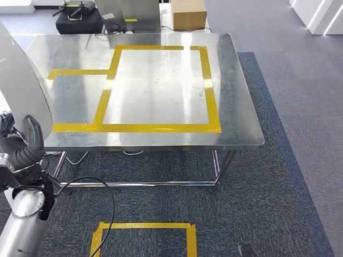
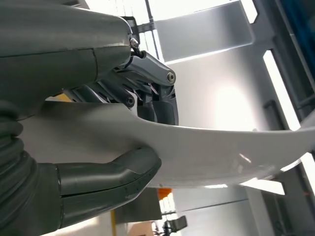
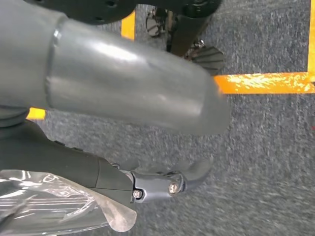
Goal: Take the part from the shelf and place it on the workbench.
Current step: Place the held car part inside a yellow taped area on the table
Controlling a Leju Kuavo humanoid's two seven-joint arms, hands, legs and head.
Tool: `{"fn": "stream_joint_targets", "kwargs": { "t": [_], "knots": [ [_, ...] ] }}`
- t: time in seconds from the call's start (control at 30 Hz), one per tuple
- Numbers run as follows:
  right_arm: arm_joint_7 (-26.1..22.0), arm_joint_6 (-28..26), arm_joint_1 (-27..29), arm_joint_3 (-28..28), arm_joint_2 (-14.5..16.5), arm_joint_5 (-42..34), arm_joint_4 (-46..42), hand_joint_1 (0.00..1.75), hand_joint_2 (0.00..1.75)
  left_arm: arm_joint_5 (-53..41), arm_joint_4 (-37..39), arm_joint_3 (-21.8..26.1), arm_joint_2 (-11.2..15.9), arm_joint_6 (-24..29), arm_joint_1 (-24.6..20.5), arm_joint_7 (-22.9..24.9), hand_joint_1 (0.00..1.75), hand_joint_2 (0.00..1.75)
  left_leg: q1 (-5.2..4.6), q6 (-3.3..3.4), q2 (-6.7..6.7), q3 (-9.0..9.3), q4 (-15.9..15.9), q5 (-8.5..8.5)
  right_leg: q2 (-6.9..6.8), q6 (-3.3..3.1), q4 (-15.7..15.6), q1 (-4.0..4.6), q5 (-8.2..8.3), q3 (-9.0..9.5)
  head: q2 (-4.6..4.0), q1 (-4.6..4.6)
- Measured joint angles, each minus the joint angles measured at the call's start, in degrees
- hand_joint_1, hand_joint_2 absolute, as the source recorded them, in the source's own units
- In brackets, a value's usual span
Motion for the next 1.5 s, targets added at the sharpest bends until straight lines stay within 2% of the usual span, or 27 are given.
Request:
{"fn": "stream_joint_targets", "kwargs": {
  "t": [0.07, 0.13, 0.17, 0.23, 0.27, 0.3, 0.33, 0.4, 0.47, 0.53, 0.63, 0.67, 0.7, 0.77, 0.8, 0.83, 0.9, 0.93, 0.97, 1.0, 1.13, 1.2, 1.27, 1.3, 1.33, 1.43, 1.5],
  "knots": [
    [0.0, 0.0, 0.1, 0.0, 0.0, 0.1, 0.0, 0.00, 0.00, 0.0, 0.1, 0.1, 0.0, 0.0, 0.1, 0.1, 1.75, 1.75, -0.05, -0.50, 0.01, -0.11, 0.4, -0.10, -0.02, -0.94, -0.4, -0.01, -0.09, 0.73, 0.00, -0.21],
    [0.0, 0.0, 0.2, 0.0, 0.0, 0.2, 0.0, 0.00, 0.00, -0.1, 0.2, 0.2, 0.0, 0.0, 0.1, 0.1, 1.75, 1.75, 0.02, -1.04, 0.06, -1.56, 3.4, -0.13, -0.01, -1.50, -0.9, -0.26, -0.23, 1.58, 0.00, -0.40],
    [0.0, 0.0, 0.1, 0.0, 0.0, 0.3, 0.0, 0.00, 0.00, -0.1, 0.2, 0.2, 0.1, 0.0, 0.0, 0.1, 1.75, 1.75, 0.12, -1.36, 0.08, -3.33, 6.5, -0.71, 0.01, -1.78, -1.1, -0.39, -0.38, 2.04, 0.00, -0.49],
    [0.0, 0.0, 0.0, 0.0, 0.0, 0.3, 0.0, 0.00, 0.00, -0.1, 0.4, 0.3, 0.1, 0.0, 0.1, 0.1, 1.75, 1.75, 0.38, -1.96, 0.10, -7.74, 13.8, -3.36, 0.03, -2.17, -1.2, -0.42, -0.98, 2.81, 0.00, -0.56],
    [0.0, 0.0, 0.0, 0.0, 0.0, 0.3, 0.0, 0.00, 0.00, -0.1, 0.5, 0.3, 0.2, 0.0, 0.2, 0.1, 1.75, 1.75, 0.52, -2.15, 0.11, -9.59, 16.3, -4.60, 0.05, -2.24, -1.2, -0.42, -1.34, 3.26, 0.00, -0.57],
    [0.0, 0.0, 0.1, 0.0, 0.0, 0.3, 0.0, 0.00, 0.00, -0.1, 0.6, 0.3, 0.2, 0.0, 0.3, 0.1, 1.75, 1.75, 0.63, -2.27, 0.11, -10.67, 17.2, -4.80, 0.07, -2.24, -1.2, -0.42, -1.75, 3.79, 0.00, -0.56],
    [0.0, 0.0, 0.1, 0.0, 0.0, 0.3, 0.0, 0.00, 0.00, -0.1, 0.7, 0.3, 0.2, -0.1, 0.3, 0.1, 1.75, 1.75, 0.70, -2.29, 0.12, -10.83, 16.1, -3.64, 0.11, -2.20, -1.2, -0.43, -2.17, 4.39, 0.00, -0.57],
    [0.0, 0.0, 0.1, 0.1, 0.0, 0.3, 0.0, 0.00, 0.00, -0.1, 0.8, 0.3, 0.3, -0.1, 0.3, 0.1, 1.75, 1.75, 0.77, -2.01, 0.15, -8.85, 9.2, 1.84, 0.18, -1.96, -1.2, -0.44, -3.07, 5.62, 0.00, -0.58],
    [0.1, 0.0, 0.0, 0.1, 0.0, 0.4, 0.0, 0.00, 0.00, -0.1, 0.8, 0.4, 0.3, -0.1, 0.3, 0.1, 1.75, 1.75, 0.53, -1.53, 0.19, -6.88, 3.1, 4.64, 0.25, -1.43, -1.1, -0.34, -3.84, 6.23, 0.00, -0.61],
    [0.1, 0.0, -0.2, 0.1, 0.0, 0.4, 0.0, 0.00, 0.00, -0.1, 0.9, 0.4, 0.4, -0.2, 0.2, 0.2, 1.75, 1.75, 0.27, -1.06, 0.17, -6.43, 1.5, 4.36, 0.24, -0.72, -1.1, -0.24, -4.37, 6.12, 0.00, -0.61],
    [0.1, 0.0, -0.3, 0.1, 0.0, 0.4, 0.0, 0.00, 0.00, -0.1, 0.9, 0.6, 0.3, -0.3, 0.1, 0.3, 1.75, 1.75, 0.54, -0.24, 0.13, -5.61, 0.8, 4.58, 0.14, 0.36, -0.2, -0.25, -5.62, 5.95, 0.00, -0.54],
    [0.1, 0.0, -0.4, 0.1, -0.1, 0.4, 0.0, 0.00, 0.00, -0.1, 1.0, 0.6, 0.3, -0.3, 0.0, 0.3, 1.75, 1.75, 0.67, 0.07, 0.17, -5.30, 0.6, 4.48, 0.11, 0.67, 2.0, -0.28, -6.77, 4.89, 0.00, -0.43],
    [0.1, 0.1, -0.5, 0.2, -0.1, 0.4, 0.0, 0.00, 0.00, -0.2, 1.0, 0.7, 0.3, -0.3, -0.1, 0.3, 1.75, 1.75, 0.70, 0.33, 0.22, -5.11, 0.5, 4.29, 0.09, 0.92, 5.6, -0.36, -8.32, 2.82, 0.00, -0.34],
    [0.1, 0.1, -0.6, 0.2, -0.1, 0.5, 0.0, 0.00, 0.00, -0.2, 1.2, 0.7, 0.3, -0.4, -0.2, 0.4, 1.75, 1.75, 0.64, 0.69, 0.23, -4.99, 0.6, 3.88, 0.08, 1.29, 14.0, -0.47, -11.03, -2.46, 0.00, -0.24],
    [0.1, 0.1, -0.5, 0.2, -0.1, 0.5, 0.0, 0.00, 0.00, -0.2, 1.4, 0.7, 0.3, -0.4, -0.1, 0.4, 1.75, 1.75, 0.61, 0.73, 0.17, -4.85, 0.6, 3.67, 0.08, 1.37, 16.2, -0.51, -11.03, -4.33, 0.00, -0.24],
    [0.1, 0.1, -0.4, 0.2, -0.1, 0.5, 0.0, 0.00, 0.00, -0.1, 1.5, 0.7, 0.3, -0.4, -0.1, 0.4, 1.75, 1.75, 0.61, 0.72, 0.09, -4.63, 0.7, 3.42, 0.08, 1.38, 16.2, -0.51, -9.77, -5.07, 0.00, -0.22],
    [0.1, 0.1, -0.5, 0.2, -0.1, 0.4, 0.0, 0.00, 0.00, -0.1, 1.7, 0.7, 0.3, -0.5, -0.1, 0.4, 1.75, 1.75, 0.61, 0.49, -0.04, -3.82, 0.7, 2.77, 0.06, 1.13, 9.6, -0.51, -4.45, -3.13, 0.00, -0.21],
    [0.1, 0.1, -0.5, 0.2, -0.1, 0.4, 0.0, 0.00, 0.00, -0.1, 1.7, 0.7, 0.3, -0.5, -0.1, 0.4, 1.75, 1.75, 0.50, 0.26, -0.06, -3.45, 0.8, 2.42, 0.05, 0.91, 5.7, -0.46, -2.34, -1.49, 0.00, -0.23],
    [0.1, 0.1, -0.6, 0.3, -0.2, 0.4, 0.0, 0.00, 0.00, -0.1, 1.8, 0.8, 0.3, -0.5, -0.1, 0.4, 1.75, 1.75, 0.41, 0.00, -0.08, -3.24, 0.9, 2.14, 0.06, 0.61, 2.4, -0.41, -1.06, -0.01, 0.00, -0.26],
    [0.1, 0.1, -0.6, 0.3, -0.2, 0.4, 0.0, 0.00, 0.00, -0.1, 1.9, 0.8, 0.3, -0.5, -0.2, 0.5, 1.75, 1.75, 0.31, -0.26, -0.08, -3.17, 1.0, 1.99, 0.08, 0.33, 0.7, -0.35, -0.71, 0.86, 0.00, -0.34],
    [0.2, 0.0, -0.4, 0.3, -0.1, 0.4, 0.0, 0.00, 0.00, -0.1, 2.1, 1.0, 0.3, -0.5, -0.2, 0.6, 1.75, 1.75, 0.32, -1.34, -0.05, -3.31, 1.8, 1.10, 0.19, -0.90, -0.2, -0.51, -1.05, 1.74, 0.00, -0.56],
    [0.2, 0.0, -0.4, 0.3, -0.1, 0.4, 0.0, 0.00, 0.00, -0.1, 2.1, 1.1, 0.3, -0.5, -0.2, 0.7, 1.75, 1.75, 0.49, -2.00, 0.03, -5.33, 6.5, -1.58, 0.18, -1.48, -0.5, -0.68, -1.10, 2.15, 0.00, -0.82],
    [0.2, 0.0, -0.4, 0.3, -0.1, 0.4, 0.0, 0.00, 0.00, -0.1, 2.4, 1.2, 0.4, -0.5, -0.2, 1.0, 1.75, 1.75, 0.66, -2.39, 0.06, -9.11, 14.3, -4.79, 0.17, -1.75, -0.5, -0.64, -1.29, 2.31, 0.00, -0.93],
    [0.2, 0.0, -0.4, 0.3, -0.1, 0.4, 0.0, 0.00, 0.00, 0.0, 2.6, 1.2, 0.4, -0.5, 0.0, 1.2, 1.75, 1.75, 0.70, -2.47, 0.06, -10.54, 16.9, -5.37, 0.17, -1.80, -0.5, -0.61, -1.37, 2.41, 0.00, -0.94],
    [0.2, 0.0, -0.4, 0.3, -0.1, 0.4, 0.0, 0.00, 0.00, 0.0, 2.8, 1.2, 0.4, -0.5, 0.1, 1.4, 1.75, 1.75, 0.71, -2.46, 0.07, -11.00, 17.5, -4.78, 0.18, -1.81, -0.5, -0.60, -1.46, 2.54, 0.00, -0.94],
    [0.2, 0.0, -0.3, 0.3, -0.1, 0.4, 0.0, 0.00, 0.00, 0.0, 3.2, 1.2, 0.4, -0.5, 0.1, 1.6, 1.75, 1.75, 0.72, -2.34, 0.07, -10.18, 15.1, -2.19, 0.21, -1.78, -0.5, -0.60, -1.62, 2.82, 0.00, -0.95],
    [0.2, 0.0, -0.3, 0.3, -0.1, 0.4, 0.0, 0.00, 0.00, 0.0, 3.2, 1.2, 0.4, -0.6, 0.1, 1.6, 1.75, 1.75, 0.72, -2.33, 0.07, -10.06, 14.8, -2.02, 0.21, -1.77, -0.5, -0.60, -1.62, 2.83, 0.00, -0.95]
  ]
}}
